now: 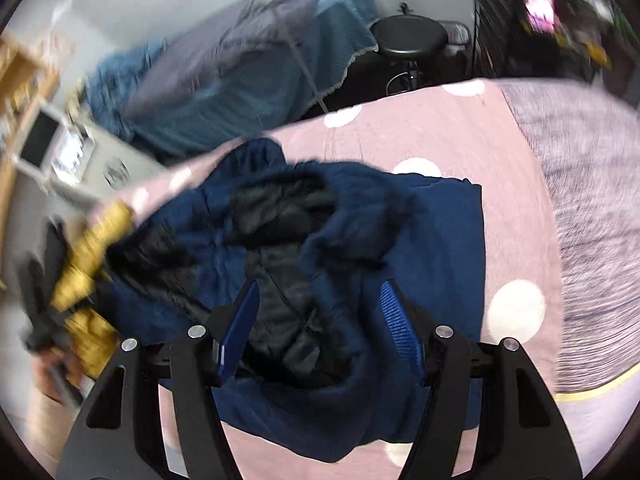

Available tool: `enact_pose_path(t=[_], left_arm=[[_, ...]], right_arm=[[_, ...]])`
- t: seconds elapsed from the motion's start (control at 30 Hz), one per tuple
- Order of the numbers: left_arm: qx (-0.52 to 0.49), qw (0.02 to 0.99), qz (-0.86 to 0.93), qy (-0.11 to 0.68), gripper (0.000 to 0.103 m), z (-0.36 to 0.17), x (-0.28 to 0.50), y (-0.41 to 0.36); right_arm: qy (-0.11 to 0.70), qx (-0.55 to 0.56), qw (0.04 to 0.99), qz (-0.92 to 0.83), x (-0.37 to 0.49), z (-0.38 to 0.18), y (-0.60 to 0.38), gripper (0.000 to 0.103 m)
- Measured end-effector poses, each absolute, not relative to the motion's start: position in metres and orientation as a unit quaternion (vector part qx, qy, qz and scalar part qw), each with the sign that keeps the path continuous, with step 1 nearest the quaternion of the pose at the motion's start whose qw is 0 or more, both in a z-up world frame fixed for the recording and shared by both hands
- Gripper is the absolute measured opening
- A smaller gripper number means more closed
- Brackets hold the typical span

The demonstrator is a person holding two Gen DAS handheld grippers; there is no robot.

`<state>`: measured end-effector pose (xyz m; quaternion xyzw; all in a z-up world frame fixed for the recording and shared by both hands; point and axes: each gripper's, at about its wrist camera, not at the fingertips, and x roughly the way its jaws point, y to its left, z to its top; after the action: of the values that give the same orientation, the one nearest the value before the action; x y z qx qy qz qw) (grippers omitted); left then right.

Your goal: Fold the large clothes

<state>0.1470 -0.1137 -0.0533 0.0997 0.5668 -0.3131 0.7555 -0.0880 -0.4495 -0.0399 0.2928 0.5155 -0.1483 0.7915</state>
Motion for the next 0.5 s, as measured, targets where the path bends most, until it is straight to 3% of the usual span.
enact_pose_path(t=[0.13,0.17,0.23,0.3,0.37,0.5], left_arm=[[0.188,0.761,-0.267,0.561,0.070,-0.084,0.141,-0.148],[0.209,0.763,-0.253,0.558,0.062,-0.093,0.141,-0.152],[0.239,0.764,-0.233,0.552,0.043,-0.105,0.144,-0.154],[0.228,0.765,-0.237,0.555,0.031,-0.107,0.151,-0.147],[0.204,0.768,-0.244,0.556,0.027,-0.100,0.160,-0.137],[0.193,0.783,-0.245,0.538,0.023,-0.079,0.181,-0.122]], right_arm=[[0.565,0.197,0.778,-0.191,-0.074,-0.057,-0.425,0.063],[0.573,0.187,0.774,-0.193,-0.073,-0.062,-0.423,0.063],[0.582,0.174,0.771,-0.192,-0.067,-0.073,-0.424,0.051],[0.590,0.157,0.767,-0.199,-0.069,-0.077,-0.426,0.026],[0.583,0.172,0.768,-0.202,-0.073,-0.077,-0.438,0.014],[0.544,0.261,0.772,-0.201,-0.077,-0.067,-0.474,0.010]])
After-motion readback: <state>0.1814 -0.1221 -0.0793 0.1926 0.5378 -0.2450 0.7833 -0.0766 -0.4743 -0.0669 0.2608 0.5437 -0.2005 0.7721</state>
